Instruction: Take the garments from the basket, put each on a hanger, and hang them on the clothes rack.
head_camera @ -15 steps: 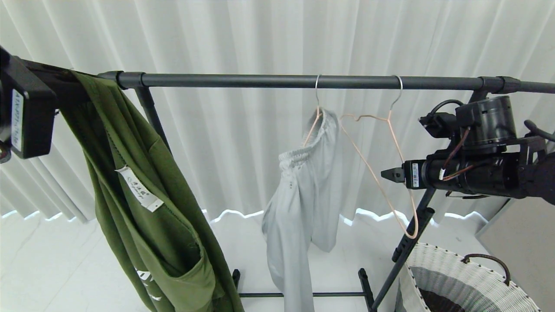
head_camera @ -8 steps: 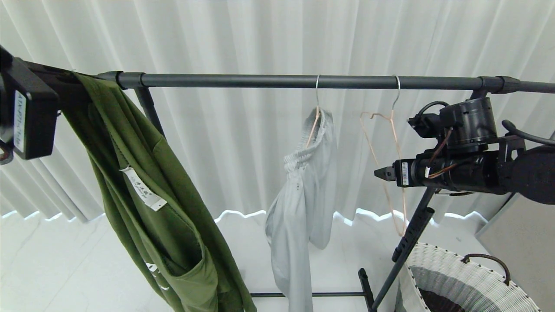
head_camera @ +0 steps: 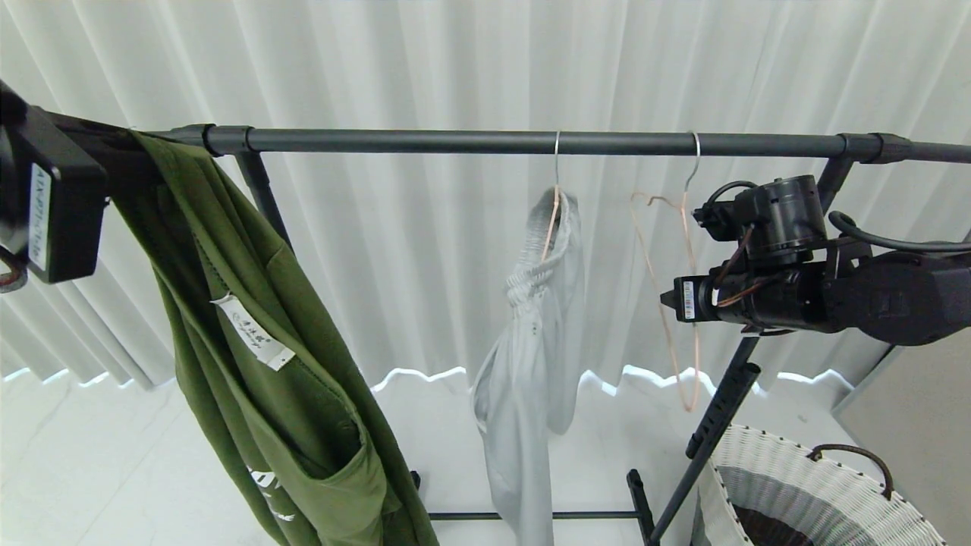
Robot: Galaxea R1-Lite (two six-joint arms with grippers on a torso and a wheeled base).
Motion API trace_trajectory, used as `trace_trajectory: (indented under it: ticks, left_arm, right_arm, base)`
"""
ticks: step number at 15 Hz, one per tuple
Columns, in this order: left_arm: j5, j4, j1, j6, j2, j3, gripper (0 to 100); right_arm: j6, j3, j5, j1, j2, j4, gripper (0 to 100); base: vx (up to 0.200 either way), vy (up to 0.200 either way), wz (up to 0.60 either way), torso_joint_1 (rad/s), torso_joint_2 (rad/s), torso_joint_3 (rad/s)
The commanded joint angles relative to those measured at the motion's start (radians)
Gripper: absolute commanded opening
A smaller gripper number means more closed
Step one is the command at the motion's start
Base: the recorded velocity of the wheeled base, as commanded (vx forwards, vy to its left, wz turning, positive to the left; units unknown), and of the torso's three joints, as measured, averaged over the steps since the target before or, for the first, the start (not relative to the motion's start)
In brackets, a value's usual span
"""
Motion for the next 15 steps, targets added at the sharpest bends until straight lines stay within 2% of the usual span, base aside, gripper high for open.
trace_trajectory:
  ticks: [1, 9, 15]
  left_arm:
    - [-0.001, 0.000, 0.000, 0.000, 0.000, -0.001, 0]
    - [-0.001, 0.000, 0.000, -0.001, 0.000, -0.001, 0]
    - [-0.001, 0.000, 0.000, 0.000, -0.001, -0.001, 0]
  right_arm:
    - [0.000, -0.001, 0.000, 0.000, 0.000, 0.001, 0]
    - [-0.003, -0.003, -0.003, -0.004, -0.031, -0.002, 0]
    - [-0.018, 0.025, -0.003, -0.004, -0.178, -0.019, 0]
  base:
    - [0.000, 0.000, 0.00, 0.000, 0.00, 0.000]
    - [0.000, 0.000, 0.00, 0.000, 0.00, 0.000]
    - [0.000, 0.000, 0.00, 0.000, 0.00, 0.000]
